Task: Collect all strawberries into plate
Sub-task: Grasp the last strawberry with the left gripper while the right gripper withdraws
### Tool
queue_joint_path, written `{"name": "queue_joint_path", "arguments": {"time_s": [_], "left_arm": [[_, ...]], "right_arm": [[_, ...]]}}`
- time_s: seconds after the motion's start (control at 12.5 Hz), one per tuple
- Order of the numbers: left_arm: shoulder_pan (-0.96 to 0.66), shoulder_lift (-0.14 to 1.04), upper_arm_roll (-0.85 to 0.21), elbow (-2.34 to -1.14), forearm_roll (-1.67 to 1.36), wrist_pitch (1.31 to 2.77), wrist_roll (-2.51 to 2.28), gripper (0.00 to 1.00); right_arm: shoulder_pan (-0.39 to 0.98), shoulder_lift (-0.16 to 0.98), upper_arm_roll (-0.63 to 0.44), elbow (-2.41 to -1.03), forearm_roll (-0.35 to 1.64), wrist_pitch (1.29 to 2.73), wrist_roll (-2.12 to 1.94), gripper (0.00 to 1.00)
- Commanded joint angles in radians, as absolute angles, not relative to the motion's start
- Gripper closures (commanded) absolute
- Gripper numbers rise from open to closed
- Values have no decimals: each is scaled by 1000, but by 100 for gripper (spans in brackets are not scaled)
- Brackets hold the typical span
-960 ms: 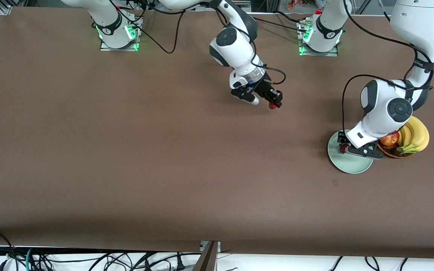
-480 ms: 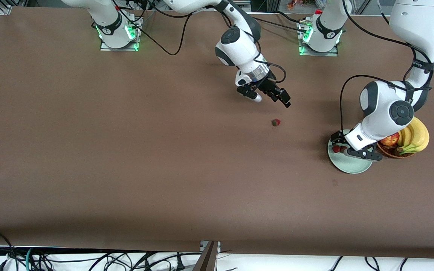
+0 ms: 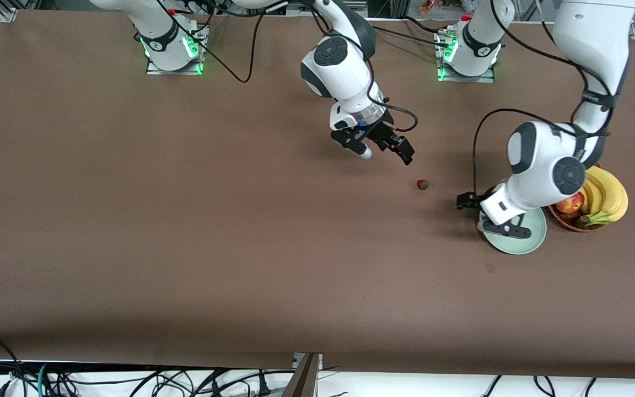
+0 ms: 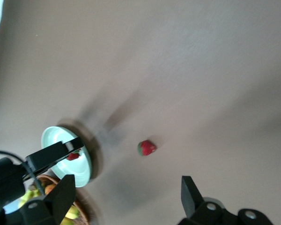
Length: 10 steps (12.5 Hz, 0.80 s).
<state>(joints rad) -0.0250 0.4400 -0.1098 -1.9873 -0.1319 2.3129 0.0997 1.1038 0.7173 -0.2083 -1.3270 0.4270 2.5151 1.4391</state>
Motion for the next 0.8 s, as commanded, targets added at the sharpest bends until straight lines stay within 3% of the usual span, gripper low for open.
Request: {"name": "queue_joint_path", "arguments": {"time_s": [0.0,0.32,0.48,0.72], "left_arm": [[-57,482,-135,-1974,-153,2325,7,0],[-74,480,-186,-2057,-147,2373,-126,0],[-74,480,-196,-2107,-147,2411,-132,0],[-72,465,-219,-2206,-147,2488,-146,0]], "right_arm": [[1091,625,-277,-1350,439,2284,1301,0],[1091,433,-519,-1512,439,1949,917,0],[1091,417,-642,-1505,437,1801,641,0],[1094,342,-742,-1503,417,1680,487,0]]}}
